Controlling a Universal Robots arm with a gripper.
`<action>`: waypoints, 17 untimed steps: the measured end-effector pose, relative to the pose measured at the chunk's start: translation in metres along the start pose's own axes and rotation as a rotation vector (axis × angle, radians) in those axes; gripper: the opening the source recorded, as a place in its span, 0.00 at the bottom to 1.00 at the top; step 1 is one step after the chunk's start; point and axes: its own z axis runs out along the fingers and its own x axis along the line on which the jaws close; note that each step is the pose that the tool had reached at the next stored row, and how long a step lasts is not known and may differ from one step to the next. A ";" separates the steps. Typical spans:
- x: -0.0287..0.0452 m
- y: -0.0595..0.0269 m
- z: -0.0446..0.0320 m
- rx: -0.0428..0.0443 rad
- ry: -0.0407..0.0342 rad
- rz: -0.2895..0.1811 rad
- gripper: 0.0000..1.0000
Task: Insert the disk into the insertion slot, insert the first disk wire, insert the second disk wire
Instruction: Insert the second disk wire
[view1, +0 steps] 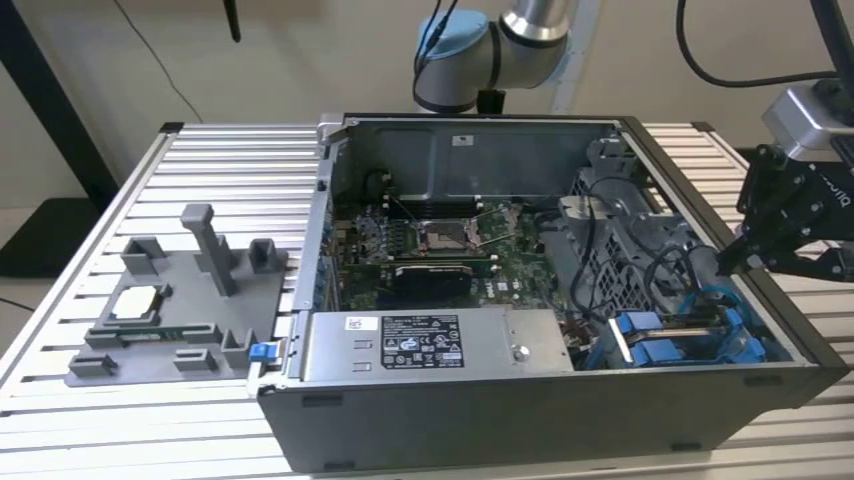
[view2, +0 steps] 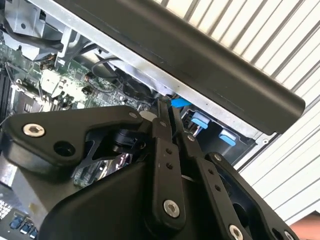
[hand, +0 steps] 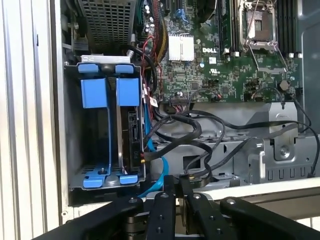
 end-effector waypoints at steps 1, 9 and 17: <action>0.0000 0.0012 -0.0004 -0.0001 0.0000 0.000 0.00; -0.0012 0.0199 -0.0110 -0.0002 -0.0018 0.000 0.00; 0.0009 0.0475 -0.0143 -0.0001 -0.0018 0.000 0.00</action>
